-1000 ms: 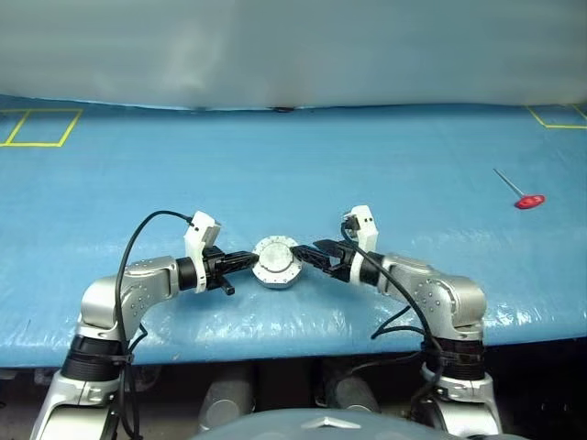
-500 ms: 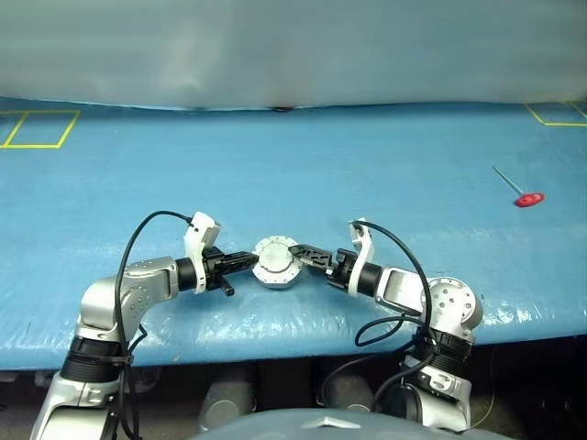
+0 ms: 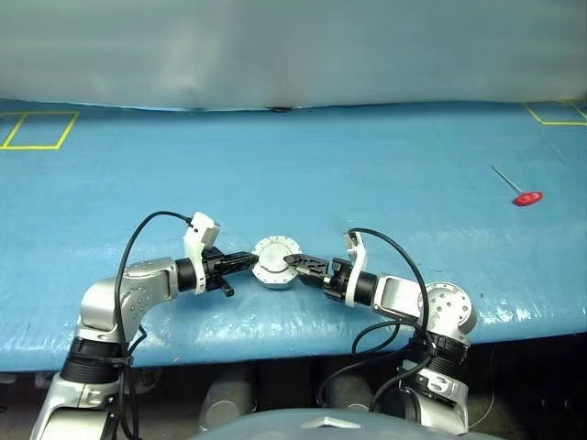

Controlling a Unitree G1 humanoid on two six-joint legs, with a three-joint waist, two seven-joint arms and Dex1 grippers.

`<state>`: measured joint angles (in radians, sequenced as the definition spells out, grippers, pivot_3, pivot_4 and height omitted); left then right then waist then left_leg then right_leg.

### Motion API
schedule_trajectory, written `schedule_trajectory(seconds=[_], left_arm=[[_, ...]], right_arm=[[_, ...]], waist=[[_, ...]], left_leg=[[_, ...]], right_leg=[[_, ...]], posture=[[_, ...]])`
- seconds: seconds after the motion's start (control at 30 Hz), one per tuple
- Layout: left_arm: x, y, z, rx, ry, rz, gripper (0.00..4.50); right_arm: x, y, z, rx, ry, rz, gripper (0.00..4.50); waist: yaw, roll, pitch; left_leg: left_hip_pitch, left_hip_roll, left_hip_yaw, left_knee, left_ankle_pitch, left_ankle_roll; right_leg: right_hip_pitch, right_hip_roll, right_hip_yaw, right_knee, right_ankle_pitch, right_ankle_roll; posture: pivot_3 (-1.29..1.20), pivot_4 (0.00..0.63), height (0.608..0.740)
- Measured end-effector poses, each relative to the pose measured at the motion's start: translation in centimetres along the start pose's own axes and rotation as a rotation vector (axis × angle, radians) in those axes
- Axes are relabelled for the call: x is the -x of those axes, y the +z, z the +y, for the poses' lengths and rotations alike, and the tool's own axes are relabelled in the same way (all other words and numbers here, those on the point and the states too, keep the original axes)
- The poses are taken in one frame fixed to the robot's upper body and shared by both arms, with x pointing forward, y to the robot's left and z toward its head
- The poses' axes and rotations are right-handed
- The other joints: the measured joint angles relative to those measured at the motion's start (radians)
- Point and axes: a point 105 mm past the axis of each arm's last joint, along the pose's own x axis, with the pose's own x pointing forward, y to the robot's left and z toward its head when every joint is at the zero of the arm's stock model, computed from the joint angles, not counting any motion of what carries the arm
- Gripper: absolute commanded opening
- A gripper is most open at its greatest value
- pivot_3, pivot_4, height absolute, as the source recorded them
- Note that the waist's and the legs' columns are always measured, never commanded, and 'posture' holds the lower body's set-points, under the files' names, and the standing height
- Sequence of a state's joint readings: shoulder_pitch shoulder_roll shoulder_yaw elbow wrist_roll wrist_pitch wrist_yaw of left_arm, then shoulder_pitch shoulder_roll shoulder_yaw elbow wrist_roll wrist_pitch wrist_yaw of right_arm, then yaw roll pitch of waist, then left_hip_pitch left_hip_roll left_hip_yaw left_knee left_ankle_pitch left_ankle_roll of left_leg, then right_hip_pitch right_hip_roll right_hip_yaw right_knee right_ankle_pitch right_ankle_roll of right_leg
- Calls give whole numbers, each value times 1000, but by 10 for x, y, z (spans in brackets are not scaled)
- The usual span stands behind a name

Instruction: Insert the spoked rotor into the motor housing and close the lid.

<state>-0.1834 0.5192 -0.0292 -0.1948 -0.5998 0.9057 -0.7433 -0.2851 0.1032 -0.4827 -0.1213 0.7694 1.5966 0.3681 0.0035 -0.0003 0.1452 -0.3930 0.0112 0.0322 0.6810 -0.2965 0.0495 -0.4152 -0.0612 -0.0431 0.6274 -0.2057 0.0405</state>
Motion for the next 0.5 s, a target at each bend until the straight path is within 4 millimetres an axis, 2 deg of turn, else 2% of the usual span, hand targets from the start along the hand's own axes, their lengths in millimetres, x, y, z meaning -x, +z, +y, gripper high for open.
schedule_trajectory(seconds=[0.07,0.1,0.17,0.4,0.5], left_arm=[[0,0,0,-1,0,0,0],[0,0,0,-1,0,0,0],[0,0,0,-2,-1,1,0],[1,-1,1,-3,4,3,0],[3,-3,3,2,17,8,0]], right_arm=[[1,0,-1,-3,2,-3,4475],[1,-1,-1,-6,3,-4,4086],[3,-3,-4,-16,-4,-3,3636],[5,-6,-9,-39,-6,2,1326],[5,-5,-5,-33,18,-7,1168]], waist=[[0,0,0],[0,0,0],[0,0,0],[-1,0,0],[-2,1,0]], left_leg=[[0,0,0,0,0,0],[0,0,0,0,0,0],[0,0,0,0,0,0],[0,0,0,0,0,1],[1,0,0,1,0,1]], right_leg=[[0,0,0,0,0,0],[0,0,0,0,0,0],[0,0,0,0,0,0],[0,0,0,0,0,0],[1,0,0,0,0,0]], posture=[[0,150,740],[0,150,740],[0,150,740],[0,150,740],[0,150,740]])
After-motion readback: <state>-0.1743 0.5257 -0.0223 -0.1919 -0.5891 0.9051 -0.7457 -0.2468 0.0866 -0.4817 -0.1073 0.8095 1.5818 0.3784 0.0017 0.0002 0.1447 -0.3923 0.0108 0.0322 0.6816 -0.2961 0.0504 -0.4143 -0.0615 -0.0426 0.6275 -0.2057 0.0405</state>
